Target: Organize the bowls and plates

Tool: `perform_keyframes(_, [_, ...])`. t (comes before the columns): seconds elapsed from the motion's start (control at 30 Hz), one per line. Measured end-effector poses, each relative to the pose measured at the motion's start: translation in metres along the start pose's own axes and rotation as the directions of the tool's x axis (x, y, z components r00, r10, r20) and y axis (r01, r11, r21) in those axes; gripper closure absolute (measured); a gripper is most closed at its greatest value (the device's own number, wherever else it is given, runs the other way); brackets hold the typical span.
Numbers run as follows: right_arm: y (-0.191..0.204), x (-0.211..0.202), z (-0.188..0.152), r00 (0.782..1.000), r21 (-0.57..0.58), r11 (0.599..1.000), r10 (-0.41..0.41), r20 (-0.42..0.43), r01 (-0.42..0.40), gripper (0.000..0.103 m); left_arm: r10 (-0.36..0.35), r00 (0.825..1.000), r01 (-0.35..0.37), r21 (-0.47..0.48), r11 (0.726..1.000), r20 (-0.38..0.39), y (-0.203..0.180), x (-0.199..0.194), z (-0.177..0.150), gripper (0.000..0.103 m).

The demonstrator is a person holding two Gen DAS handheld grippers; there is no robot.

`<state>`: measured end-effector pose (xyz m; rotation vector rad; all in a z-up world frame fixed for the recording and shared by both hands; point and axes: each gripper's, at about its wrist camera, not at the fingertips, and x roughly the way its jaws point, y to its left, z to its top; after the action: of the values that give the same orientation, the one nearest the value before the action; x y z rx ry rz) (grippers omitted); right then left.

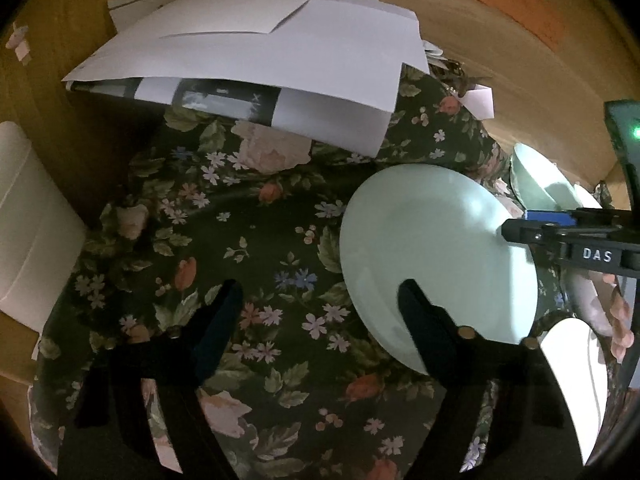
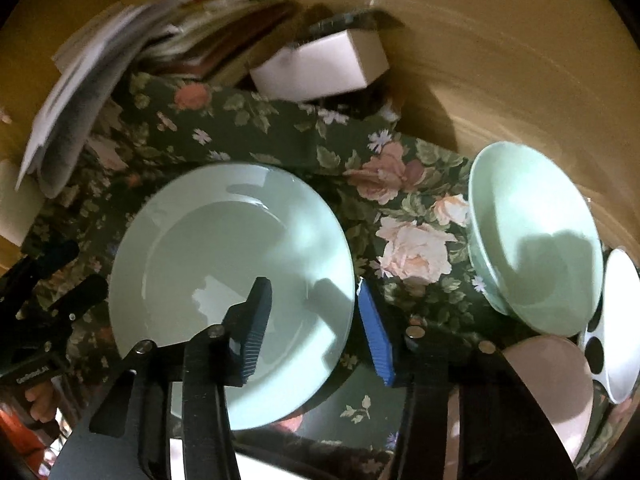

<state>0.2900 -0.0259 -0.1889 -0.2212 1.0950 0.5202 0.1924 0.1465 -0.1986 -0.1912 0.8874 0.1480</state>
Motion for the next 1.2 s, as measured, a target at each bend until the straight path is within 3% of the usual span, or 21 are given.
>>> perform_keyframes(0.3, [0.002,0.021,0.006,0.998,0.004,1.0,-0.018,-0.061,0.019,0.073,-0.028,1.0,0.028,0.002,1.0,-0.015,0.002,0.007,0.001,0.041])
perform_keyframes(0.4, [0.007,0.019,0.005,0.998,0.006,1.0,0.017,-0.068,-0.017,0.074,-0.03,0.999,0.03,0.005,1.0,-0.011,0.008,0.002,0.0,0.043])
perform_keyframes(0.73, [0.042,0.017,-0.018,0.992,0.003,0.993,0.116,-0.056,-0.116,0.074,-0.021,0.998,0.02,-0.013,1.0,-0.064,0.036,-0.003,-0.009,0.048])
perform_keyframes(1.2, [0.058,0.028,-0.024,0.993,0.009,0.993,0.121,-0.006,-0.121,0.073,-0.059,0.994,0.058,-0.01,0.998,-0.094,0.028,0.016,-0.003,0.056])
